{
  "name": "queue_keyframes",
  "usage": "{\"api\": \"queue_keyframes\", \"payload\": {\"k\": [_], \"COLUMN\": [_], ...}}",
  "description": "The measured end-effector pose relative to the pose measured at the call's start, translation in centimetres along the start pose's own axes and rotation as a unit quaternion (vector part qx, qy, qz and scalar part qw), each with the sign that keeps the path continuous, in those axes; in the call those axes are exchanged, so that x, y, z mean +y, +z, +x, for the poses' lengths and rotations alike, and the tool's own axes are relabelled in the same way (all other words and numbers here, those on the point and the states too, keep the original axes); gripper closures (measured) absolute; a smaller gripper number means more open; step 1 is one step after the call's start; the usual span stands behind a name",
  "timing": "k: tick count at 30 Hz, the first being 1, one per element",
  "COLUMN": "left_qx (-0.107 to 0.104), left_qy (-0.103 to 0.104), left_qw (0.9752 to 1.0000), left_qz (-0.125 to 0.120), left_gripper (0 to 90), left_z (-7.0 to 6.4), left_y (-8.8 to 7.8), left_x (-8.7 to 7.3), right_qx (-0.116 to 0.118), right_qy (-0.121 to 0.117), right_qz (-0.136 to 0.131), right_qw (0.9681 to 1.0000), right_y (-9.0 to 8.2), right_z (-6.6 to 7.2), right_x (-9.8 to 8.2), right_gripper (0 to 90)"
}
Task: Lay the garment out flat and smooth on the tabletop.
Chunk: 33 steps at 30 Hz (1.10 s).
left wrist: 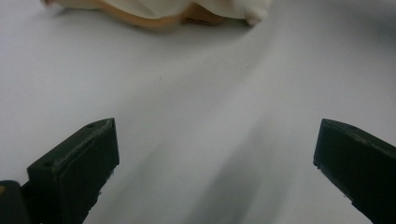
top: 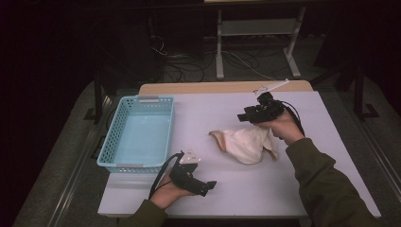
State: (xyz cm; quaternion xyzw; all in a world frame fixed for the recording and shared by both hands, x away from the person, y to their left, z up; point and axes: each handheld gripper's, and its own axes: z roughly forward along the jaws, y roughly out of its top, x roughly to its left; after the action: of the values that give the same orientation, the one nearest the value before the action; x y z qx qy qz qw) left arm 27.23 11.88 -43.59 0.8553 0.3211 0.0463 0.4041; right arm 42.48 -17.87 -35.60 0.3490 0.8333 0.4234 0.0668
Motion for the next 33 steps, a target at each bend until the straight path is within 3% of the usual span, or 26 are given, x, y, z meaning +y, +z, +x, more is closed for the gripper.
{"api": "queue_keyframes", "payload": {"k": [9, 15, 26, 33], "left_qx": [0.001, 0.002, 0.004, 0.005], "left_qy": [-0.005, -0.004, -0.003, -0.004], "left_qw": [1.0, 1.0, 1.0, 1.0], "left_qz": [-0.004, -0.003, -0.003, -0.004], "left_gripper": [0.0, 0.0, 0.0, 0.0], "left_z": [-0.1, 0.0, 0.0, 0.0], "left_y": [0.0, 0.0, 0.0, 0.0], "left_x": [0.0, 0.0, 0.0, 0.0], "right_qx": [0.013, 0.021, 0.026, 0.025], "right_qy": [-0.025, -0.028, -0.031, -0.02], "right_qz": [-0.005, -0.004, 0.005, 0.017], "right_qw": [0.9996, 0.9994, 0.9992, 0.9993], "right_y": [-1.5, -2.7, -4.5, -5.5], "right_z": [1.8, 2.7, 4.3, 4.8], "right_x": [-0.3, -1.4, -5.1, -8.2], "right_gripper": [43.3, 42.7, 42.7, 42.8]}}
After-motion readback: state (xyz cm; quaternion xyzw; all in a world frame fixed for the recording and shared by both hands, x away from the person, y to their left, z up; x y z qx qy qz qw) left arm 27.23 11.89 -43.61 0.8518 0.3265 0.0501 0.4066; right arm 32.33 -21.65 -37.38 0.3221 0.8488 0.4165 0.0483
